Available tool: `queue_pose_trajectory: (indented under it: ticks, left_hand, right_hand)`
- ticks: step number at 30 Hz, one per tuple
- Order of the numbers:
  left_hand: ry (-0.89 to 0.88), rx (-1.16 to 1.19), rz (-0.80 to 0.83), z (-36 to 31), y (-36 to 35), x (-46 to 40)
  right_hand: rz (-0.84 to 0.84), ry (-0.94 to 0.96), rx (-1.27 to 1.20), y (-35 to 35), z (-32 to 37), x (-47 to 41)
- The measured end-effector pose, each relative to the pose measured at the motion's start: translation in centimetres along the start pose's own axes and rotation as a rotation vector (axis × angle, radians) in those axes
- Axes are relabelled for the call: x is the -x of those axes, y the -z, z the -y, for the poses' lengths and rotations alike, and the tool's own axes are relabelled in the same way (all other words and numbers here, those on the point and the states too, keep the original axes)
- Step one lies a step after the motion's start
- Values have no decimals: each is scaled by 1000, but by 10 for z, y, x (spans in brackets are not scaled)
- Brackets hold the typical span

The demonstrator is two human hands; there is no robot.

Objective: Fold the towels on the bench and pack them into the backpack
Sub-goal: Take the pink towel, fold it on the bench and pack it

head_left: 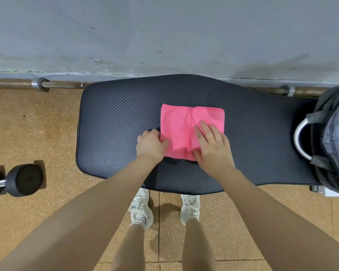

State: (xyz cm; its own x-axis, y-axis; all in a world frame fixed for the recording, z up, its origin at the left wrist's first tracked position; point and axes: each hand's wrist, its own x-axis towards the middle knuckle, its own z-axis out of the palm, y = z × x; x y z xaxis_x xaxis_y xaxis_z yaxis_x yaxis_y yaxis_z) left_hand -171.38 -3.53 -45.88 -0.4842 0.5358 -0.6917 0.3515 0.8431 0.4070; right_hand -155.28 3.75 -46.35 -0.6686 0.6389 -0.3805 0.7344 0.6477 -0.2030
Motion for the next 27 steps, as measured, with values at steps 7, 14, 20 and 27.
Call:
queue_pose_trajectory:
  ticks: [7, 14, 20, 27]
  left_hand:
    - [-456, 229, 74, -18, 4, 26]
    - [-580, 67, -10, -66, -36, 21]
    - [-596, 120, 142, -77, -72, 12]
    - [-494, 519, 113, -78, -66, 16]
  right_hand:
    - [74, -48, -76, -3, -4, -11]
    - [91, -442, -1704, 44, -30, -16]
    - [-134, -483, -1267, 38, -38, -20]
    - [-70, -532, -791, 22, -61, -22]
